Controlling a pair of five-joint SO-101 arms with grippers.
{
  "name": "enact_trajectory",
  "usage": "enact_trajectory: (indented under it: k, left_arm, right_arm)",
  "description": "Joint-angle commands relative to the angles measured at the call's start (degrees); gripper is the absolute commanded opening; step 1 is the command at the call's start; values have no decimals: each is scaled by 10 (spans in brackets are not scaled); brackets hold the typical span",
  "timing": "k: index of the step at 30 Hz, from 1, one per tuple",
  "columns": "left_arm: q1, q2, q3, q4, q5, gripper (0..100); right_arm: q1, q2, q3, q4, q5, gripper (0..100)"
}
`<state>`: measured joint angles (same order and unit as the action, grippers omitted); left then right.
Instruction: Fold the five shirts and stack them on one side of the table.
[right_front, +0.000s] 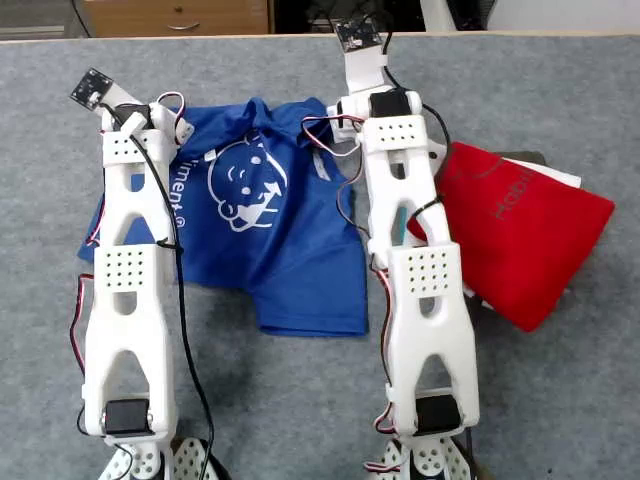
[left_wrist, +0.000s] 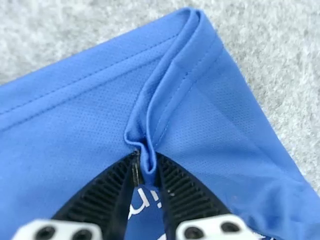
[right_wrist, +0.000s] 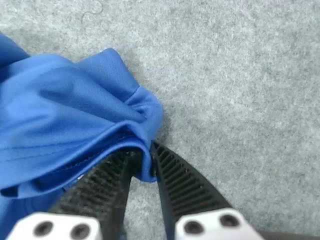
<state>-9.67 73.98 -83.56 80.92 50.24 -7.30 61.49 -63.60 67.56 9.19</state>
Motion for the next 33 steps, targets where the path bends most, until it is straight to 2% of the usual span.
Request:
enact_trajectory:
  k: [1,4,12,16,22,27,33]
  left_arm:
    - [-30,-24,-48,37,-27,28]
    - [-76,-40,-122,91,-32,28]
    - [-179,-127,-116,153,-98,28]
    - [-211,-152,-111,200,-128,28]
    - [-238,-257,-121,200,-143,28]
    - [-248,-454,-120,200,-166,28]
    - [-271,-706,-84,201,-242,28]
  right_arm:
    - [9,-12,-29,7,4,13]
    - [7,-22,-65,56,4,13]
    - [38,-48,-310,262,9,13]
    - [50,-75,-311,341,117,13]
    - [73,-216,-323,323,91,13]
    - [33,-402,-322,309,21,13]
    - [-18,-596,-314,273,-39,13]
